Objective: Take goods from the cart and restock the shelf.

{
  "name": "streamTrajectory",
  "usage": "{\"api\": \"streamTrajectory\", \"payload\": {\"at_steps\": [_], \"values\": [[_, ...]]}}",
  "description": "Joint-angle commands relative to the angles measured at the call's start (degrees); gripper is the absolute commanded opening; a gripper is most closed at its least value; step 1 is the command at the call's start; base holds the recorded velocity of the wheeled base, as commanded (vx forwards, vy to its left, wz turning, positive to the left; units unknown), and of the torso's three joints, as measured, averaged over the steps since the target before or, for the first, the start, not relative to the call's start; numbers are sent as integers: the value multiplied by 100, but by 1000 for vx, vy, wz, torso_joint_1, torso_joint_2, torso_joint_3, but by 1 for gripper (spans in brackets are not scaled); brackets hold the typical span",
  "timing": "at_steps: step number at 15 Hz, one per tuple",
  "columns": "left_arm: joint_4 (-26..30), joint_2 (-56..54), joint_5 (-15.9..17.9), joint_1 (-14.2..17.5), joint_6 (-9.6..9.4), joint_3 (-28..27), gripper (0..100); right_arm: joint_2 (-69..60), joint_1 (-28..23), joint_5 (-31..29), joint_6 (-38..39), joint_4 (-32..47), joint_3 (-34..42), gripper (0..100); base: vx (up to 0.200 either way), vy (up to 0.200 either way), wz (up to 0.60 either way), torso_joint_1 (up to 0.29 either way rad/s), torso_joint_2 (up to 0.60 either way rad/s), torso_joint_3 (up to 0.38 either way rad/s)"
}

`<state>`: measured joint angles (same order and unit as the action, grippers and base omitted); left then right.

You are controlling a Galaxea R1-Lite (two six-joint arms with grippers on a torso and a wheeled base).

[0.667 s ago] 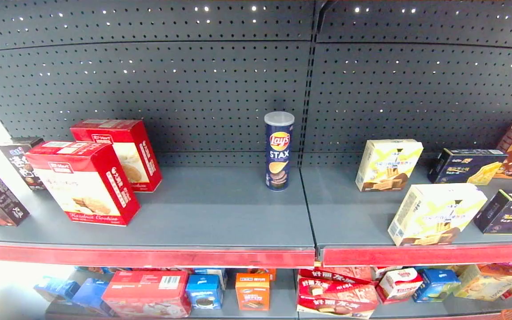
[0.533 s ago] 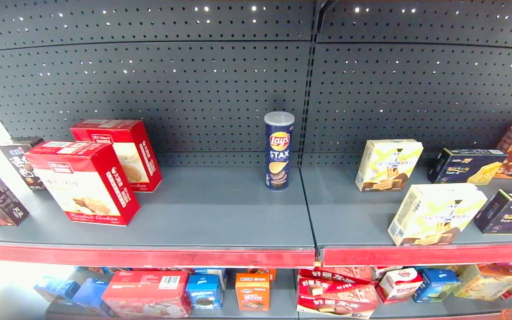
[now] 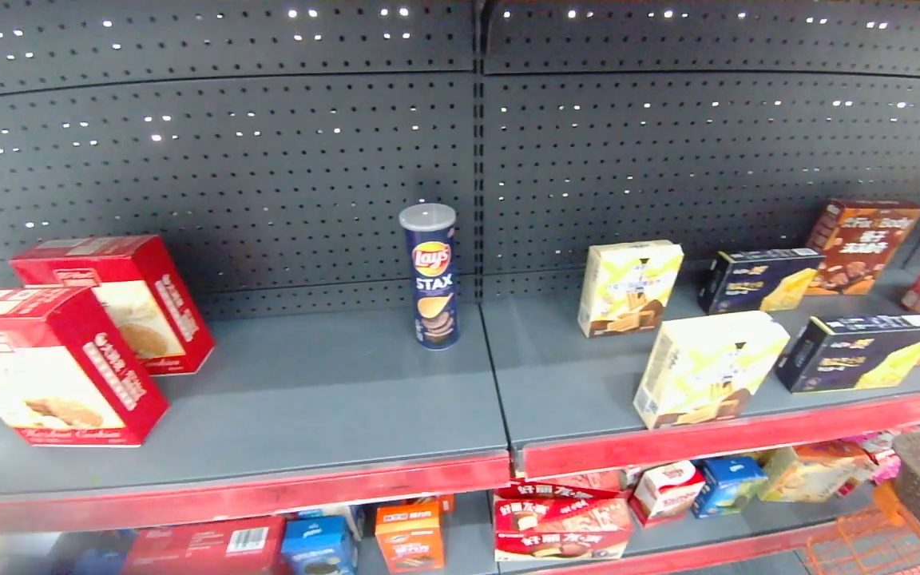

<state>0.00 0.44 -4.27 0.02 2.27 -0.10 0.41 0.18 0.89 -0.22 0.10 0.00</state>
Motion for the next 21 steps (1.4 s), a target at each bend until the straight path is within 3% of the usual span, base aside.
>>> {"api": "streamTrajectory", "payload": {"at_steps": [1, 18, 21], "values": [[0, 9, -4, 6, 2, 1, 100, 2, -1, 8, -4, -1, 0, 100, 0, 0, -600, -2, 2, 2], [0, 9, -4, -2, 2, 1, 100, 2, -1, 16, -4, -1, 0, 100, 0, 0, -600, 1, 3, 1], [0, 9, -4, -2, 2, 1, 100, 2, -1, 16, -4, -1, 0, 100, 0, 0, 0, 0, 0, 0]]}}
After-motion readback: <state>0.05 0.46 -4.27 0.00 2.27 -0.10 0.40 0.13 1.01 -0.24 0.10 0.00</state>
